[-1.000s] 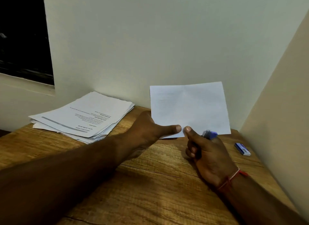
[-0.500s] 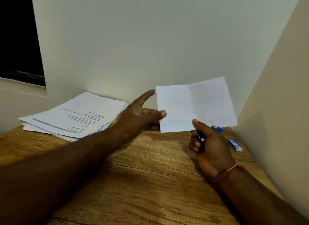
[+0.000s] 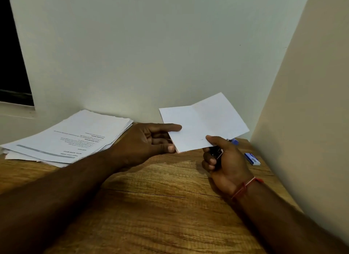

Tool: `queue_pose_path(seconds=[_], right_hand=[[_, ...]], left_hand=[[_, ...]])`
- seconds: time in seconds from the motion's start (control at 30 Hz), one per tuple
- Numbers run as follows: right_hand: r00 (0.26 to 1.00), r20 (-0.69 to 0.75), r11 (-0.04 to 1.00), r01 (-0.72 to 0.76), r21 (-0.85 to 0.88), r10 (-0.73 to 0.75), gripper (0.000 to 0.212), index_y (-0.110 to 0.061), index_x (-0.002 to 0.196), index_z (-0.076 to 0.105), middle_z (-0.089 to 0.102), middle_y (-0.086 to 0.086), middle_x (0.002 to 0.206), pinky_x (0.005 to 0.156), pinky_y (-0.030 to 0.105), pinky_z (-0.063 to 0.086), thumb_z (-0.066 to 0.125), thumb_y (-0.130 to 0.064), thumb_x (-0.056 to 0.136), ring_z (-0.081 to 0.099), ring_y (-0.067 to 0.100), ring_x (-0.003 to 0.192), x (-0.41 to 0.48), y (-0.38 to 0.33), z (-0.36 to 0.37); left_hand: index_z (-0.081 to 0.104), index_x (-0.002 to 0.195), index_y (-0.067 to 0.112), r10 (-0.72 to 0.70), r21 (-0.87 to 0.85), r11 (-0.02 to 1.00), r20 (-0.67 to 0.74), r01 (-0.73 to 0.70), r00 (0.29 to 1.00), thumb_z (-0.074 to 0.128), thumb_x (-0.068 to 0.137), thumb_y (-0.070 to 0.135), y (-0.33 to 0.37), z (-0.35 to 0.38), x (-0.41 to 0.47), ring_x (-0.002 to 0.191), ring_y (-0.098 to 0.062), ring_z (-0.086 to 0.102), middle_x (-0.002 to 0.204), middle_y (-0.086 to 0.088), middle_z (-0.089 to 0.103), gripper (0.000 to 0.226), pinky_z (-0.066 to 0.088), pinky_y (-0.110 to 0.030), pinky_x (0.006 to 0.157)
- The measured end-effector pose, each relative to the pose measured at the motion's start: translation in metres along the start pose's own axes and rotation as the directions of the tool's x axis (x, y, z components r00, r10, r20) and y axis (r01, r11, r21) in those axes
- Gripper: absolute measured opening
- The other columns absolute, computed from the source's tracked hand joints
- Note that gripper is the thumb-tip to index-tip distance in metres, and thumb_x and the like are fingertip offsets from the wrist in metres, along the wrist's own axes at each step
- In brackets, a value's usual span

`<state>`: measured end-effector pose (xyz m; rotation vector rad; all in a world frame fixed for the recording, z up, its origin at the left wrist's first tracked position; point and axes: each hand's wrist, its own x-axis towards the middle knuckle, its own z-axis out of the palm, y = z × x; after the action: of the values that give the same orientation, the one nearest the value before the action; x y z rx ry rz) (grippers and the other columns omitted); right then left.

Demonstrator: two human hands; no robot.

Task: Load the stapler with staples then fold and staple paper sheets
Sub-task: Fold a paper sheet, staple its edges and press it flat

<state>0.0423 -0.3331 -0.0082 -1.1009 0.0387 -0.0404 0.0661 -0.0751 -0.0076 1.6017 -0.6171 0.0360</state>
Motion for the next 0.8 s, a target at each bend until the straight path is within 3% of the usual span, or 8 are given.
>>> queue_pose_path(seconds=[0.3, 0.4, 0.47, 0.53, 0.6, 0.7, 0.73, 0.8], right_hand=[[1.000, 0.000, 0.997, 0.022, -0.079, -0.022, 0.013, -0.007, 0.091, 0.067, 0.058, 0.010, 0.073, 0.044, 0.028, 0.030, 0.075, -0.016, 0.096, 0.037, 0.016, 0.045, 0.000, 0.005, 0.000], [0.998, 0.029, 0.988, 0.067, -0.140, -0.064, 0.027, -0.004, 0.116, 0.072, 0.054, 0.007, 0.068, 0.048, 0.029, 0.028, 0.078, -0.023, 0.097, 0.036, 0.016, 0.046, -0.003, 0.007, 0.003], [0.992, 0.081, 0.985, 0.110, -0.135, -0.100, 0.037, -0.008, 0.121, 0.074, 0.052, 0.007, 0.070, 0.052, 0.032, 0.025, 0.082, -0.033, 0.095, 0.035, 0.017, 0.049, -0.008, 0.008, 0.006], [0.977, 0.150, 0.967, 0.179, -0.179, -0.154, 0.038, -0.008, 0.111, 0.077, 0.045, 0.008, 0.066, 0.053, 0.034, 0.026, 0.086, -0.037, 0.088, 0.034, 0.018, 0.051, -0.017, 0.008, 0.010], [0.961, 0.191, 0.950, 0.236, -0.206, -0.198, 0.029, 0.002, 0.101, 0.075, 0.055, 0.009, 0.061, 0.049, 0.031, 0.035, 0.086, -0.022, 0.089, 0.045, 0.018, 0.047, -0.026, 0.009, 0.016], [0.958, 0.213, 0.954, 0.234, -0.188, -0.193, 0.021, 0.014, 0.101, 0.068, 0.078, 0.019, 0.078, 0.054, 0.025, 0.058, 0.081, 0.000, 0.091, 0.077, 0.024, 0.063, -0.035, 0.011, 0.028], [0.966, 0.188, 0.955, 0.217, -0.201, -0.180, 0.018, 0.012, 0.100, 0.070, 0.079, 0.017, 0.077, 0.053, 0.023, 0.058, 0.081, 0.000, 0.092, 0.079, 0.023, 0.065, -0.036, 0.011, 0.030], [0.977, 0.134, 0.959, 0.190, -0.211, -0.164, 0.007, 0.005, 0.095, 0.073, 0.071, 0.002, 0.057, 0.043, 0.017, 0.048, 0.077, -0.001, 0.096, 0.067, 0.008, 0.045, -0.031, 0.011, 0.026]], left_hand=[[0.081, 0.133, 0.015, -0.017, 0.028, 0.999, -0.016, 0.018, 1.000, 0.090, 0.087, 0.000, 0.002, 0.004, 0.000, 0.130, -0.017, 0.076, 0.138, 0.003, 0.080, 0.049, 0.060, -0.040, 0.114], [0.087, 0.121, 0.015, 0.001, 0.102, 0.995, -0.088, 0.009, 0.996, 0.092, 0.089, 0.010, 0.001, 0.013, 0.000, 0.114, -0.011, 0.081, 0.119, 0.005, 0.086, 0.033, 0.064, -0.027, 0.100], [0.087, 0.116, 0.007, -0.033, 0.026, 0.999, -0.146, 0.037, 0.989, 0.085, 0.097, 0.016, -0.001, 0.019, 0.001, 0.103, -0.015, 0.083, 0.108, -0.002, 0.088, 0.021, 0.065, -0.022, 0.084], [0.083, 0.119, -0.001, -0.147, -0.216, 0.970, -0.151, 0.112, 0.978, 0.081, 0.101, 0.021, -0.002, 0.023, 0.003, 0.114, -0.035, 0.081, 0.116, -0.016, 0.085, 0.028, 0.067, -0.041, 0.095], [0.080, 0.127, -0.001, -0.212, -0.387, 0.910, -0.135, 0.145, 0.968, 0.080, 0.100, 0.026, -0.002, 0.024, 0.005, 0.128, -0.042, 0.075, 0.130, -0.021, 0.081, 0.039, 0.060, -0.059, 0.112], [0.075, 0.136, 0.001, -0.226, -0.434, 0.886, -0.101, 0.162, 0.969, 0.082, 0.098, 0.035, 0.000, 0.024, 0.004, 0.133, -0.042, 0.072, 0.137, -0.022, 0.077, 0.052, 0.056, -0.064, 0.115], [0.074, 0.137, 0.001, -0.225, -0.420, 0.891, -0.086, 0.169, 0.971, 0.084, 0.094, 0.040, 0.003, 0.025, 0.002, 0.132, -0.041, 0.073, 0.138, -0.022, 0.077, 0.058, 0.056, -0.063, 0.115], [0.072, 0.137, 0.000, -0.233, -0.410, 0.895, -0.089, 0.178, 0.968, 0.086, 0.084, 0.043, 0.007, 0.028, 0.000, 0.130, -0.039, 0.075, 0.138, -0.022, 0.077, 0.070, 0.058, -0.060, 0.114]])
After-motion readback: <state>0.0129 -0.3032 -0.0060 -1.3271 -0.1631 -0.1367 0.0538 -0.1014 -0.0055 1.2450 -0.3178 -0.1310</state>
